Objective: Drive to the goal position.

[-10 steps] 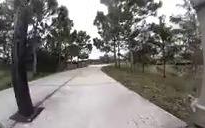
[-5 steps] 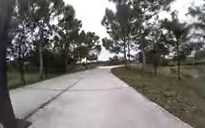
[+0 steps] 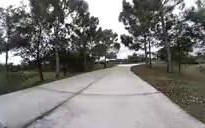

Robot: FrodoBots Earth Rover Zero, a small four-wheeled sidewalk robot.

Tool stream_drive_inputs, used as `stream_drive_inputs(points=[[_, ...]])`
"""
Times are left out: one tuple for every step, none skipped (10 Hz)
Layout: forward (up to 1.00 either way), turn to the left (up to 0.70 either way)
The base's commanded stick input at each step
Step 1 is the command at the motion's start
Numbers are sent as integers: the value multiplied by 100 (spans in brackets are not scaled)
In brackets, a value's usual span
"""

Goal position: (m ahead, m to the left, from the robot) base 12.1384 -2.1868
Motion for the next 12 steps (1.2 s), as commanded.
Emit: stream_drive_inputs(points=[[85, 0], [85, 0], [85, 0], [85, 0], [85, 0], [85, 0], [85, 0], [85, 0], [85, 0], [85, 0], [85, 0], [85, 0]])
